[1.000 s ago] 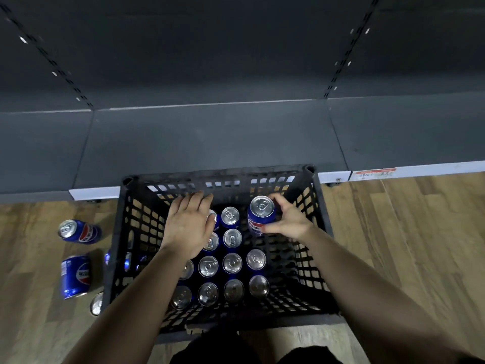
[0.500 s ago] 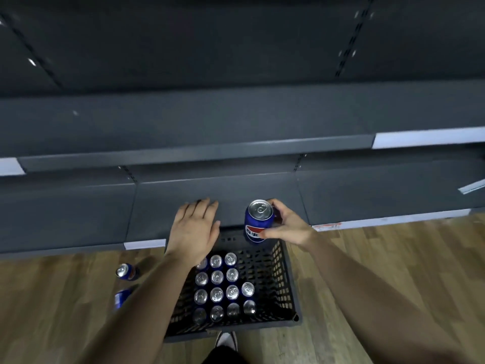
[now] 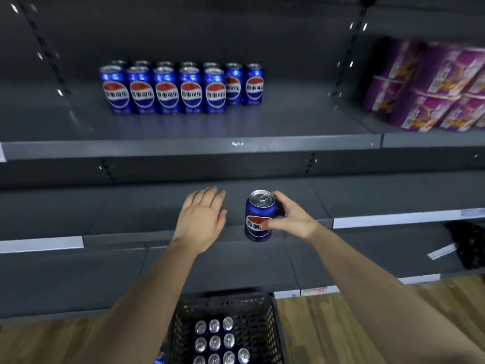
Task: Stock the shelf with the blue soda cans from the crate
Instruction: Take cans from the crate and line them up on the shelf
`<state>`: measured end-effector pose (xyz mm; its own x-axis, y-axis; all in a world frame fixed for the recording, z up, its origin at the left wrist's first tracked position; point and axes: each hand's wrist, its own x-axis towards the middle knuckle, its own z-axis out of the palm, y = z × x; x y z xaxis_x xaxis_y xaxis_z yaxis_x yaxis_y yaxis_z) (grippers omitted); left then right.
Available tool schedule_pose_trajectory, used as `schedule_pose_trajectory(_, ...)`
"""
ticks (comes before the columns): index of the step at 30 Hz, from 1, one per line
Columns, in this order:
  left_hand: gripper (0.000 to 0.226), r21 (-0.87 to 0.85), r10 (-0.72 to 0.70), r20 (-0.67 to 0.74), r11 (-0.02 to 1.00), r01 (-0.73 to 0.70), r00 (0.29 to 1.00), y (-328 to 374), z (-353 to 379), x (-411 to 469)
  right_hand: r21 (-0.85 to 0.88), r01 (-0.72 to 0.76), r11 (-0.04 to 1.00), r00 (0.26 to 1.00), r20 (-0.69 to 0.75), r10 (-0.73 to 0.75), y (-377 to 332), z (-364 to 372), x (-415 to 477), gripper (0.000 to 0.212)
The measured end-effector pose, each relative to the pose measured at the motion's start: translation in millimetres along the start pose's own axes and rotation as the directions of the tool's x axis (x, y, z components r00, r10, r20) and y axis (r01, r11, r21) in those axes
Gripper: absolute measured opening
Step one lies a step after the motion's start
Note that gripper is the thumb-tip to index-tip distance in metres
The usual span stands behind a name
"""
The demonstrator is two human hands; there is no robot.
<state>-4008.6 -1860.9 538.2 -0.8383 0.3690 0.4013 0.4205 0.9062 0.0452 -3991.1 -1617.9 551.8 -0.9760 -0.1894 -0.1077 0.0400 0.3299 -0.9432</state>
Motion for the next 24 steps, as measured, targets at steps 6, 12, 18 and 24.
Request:
schedule_pose_trajectory(6, 0.043, 0.009, 0.030, -0.128, 1.000, -0.029, 0.991, -9, -48, 47, 0.002, 0.088, 0.996, 0.996, -0.019, -0.088, -73, -27, 12, 0.051)
schedule_pose_trajectory(12, 0.045, 0.048, 0.036, -0.135, 0.998, -0.029, 0.990, -27, -74, 82, -0.018, 0.150, 0.989, 0.985, -0.086, -0.151, -121, -43, 33, 0.048)
schedule_pose_trajectory(18, 0.049, 0.074, 0.025, -0.084, 0.997, -0.019, 0.996, -48, -76, 110, -0.005, 0.197, 0.980, 0.958, -0.212, -0.194, -146, -50, 68, 0.045)
schedule_pose_trajectory(24, 0.052, 0.084, 0.013, -0.050, 0.996, -0.009, 0.999, -68, -65, 139, -0.007, 0.209, 0.978, 0.933, -0.299, -0.201, -154, -58, 107, 0.052)
